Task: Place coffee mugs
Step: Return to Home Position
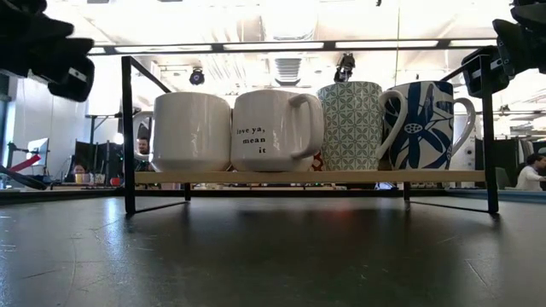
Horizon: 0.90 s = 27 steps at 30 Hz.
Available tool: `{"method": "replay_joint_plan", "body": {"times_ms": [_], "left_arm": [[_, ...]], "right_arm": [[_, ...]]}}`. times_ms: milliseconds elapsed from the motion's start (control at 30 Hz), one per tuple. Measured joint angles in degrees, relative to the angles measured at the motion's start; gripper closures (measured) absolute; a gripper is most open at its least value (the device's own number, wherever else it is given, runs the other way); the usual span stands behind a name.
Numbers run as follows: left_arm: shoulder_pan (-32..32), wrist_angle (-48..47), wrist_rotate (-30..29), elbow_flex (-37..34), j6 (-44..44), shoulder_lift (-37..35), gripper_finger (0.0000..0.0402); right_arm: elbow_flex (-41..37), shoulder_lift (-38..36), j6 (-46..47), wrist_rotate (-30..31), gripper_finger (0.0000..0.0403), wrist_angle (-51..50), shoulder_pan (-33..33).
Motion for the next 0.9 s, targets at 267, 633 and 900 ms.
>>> {"method": "replay_joint_plan", "body": {"times_ms": [267, 633, 900], "left_arm": [[1.29, -3.28, 7.84, -0.02, 12.32, -9.56, 0.0301], [4.60, -8.99, -1.69, -0.04, 23.44, -13.92, 0.0301], [19.48, -7.76, 1.84, -0.07, 28.49, -13.92, 0.0301]], "right_arm": [[0.00, 0.00, 0.00, 0.00, 0.0344, 0.00, 0.00], [-0.02, 0.00, -0.01, 0.04, 0.0344, -0.17, 0.00], [0.00, 0.00, -0.02, 0.03, 0.0344, -0.20, -0.02]]}}
